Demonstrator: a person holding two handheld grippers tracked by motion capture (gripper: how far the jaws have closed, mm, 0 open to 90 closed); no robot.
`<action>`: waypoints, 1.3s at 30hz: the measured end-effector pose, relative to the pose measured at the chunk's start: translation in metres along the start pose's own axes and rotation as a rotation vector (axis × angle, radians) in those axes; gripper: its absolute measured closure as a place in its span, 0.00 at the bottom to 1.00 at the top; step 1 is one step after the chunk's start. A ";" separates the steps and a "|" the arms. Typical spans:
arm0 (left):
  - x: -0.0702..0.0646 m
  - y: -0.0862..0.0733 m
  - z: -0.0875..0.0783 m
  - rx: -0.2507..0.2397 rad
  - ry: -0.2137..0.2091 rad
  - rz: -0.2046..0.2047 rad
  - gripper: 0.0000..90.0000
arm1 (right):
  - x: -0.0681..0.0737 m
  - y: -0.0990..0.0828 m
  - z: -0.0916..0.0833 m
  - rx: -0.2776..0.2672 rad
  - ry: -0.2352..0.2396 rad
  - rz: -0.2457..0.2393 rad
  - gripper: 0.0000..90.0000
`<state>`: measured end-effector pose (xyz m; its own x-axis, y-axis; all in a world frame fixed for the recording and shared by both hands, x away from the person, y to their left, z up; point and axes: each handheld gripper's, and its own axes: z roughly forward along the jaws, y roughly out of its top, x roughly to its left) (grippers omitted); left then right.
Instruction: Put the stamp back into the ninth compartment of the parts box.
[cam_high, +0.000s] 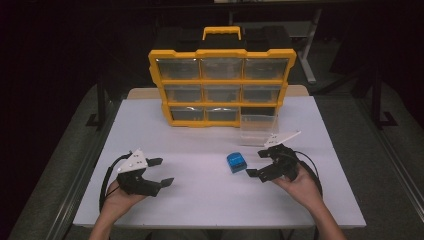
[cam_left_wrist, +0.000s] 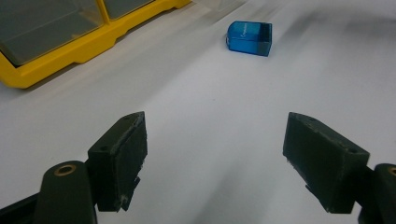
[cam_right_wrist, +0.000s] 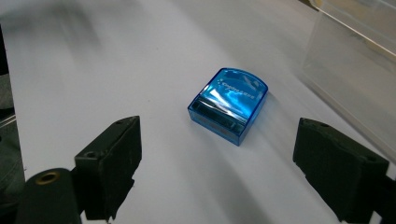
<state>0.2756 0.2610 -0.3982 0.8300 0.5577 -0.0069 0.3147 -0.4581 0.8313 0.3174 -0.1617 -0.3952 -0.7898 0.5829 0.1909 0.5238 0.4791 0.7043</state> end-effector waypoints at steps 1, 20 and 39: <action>0.000 0.000 0.000 -0.001 0.000 -0.001 0.24 | 0.001 0.001 0.001 0.005 0.000 0.002 0.16; 0.000 0.000 -0.001 -0.010 -0.003 -0.004 0.24 | 0.010 0.011 0.036 0.074 0.012 -0.015 0.16; 0.001 0.000 -0.002 -0.013 -0.003 0.000 0.24 | -0.001 0.014 0.065 0.150 -0.035 0.017 0.16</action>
<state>0.2756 0.2625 -0.3971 0.8312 0.5558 -0.0090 0.3093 -0.4490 0.8383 0.3458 -0.1128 -0.4303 -0.7704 0.6128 0.1762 0.5808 0.5604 0.5904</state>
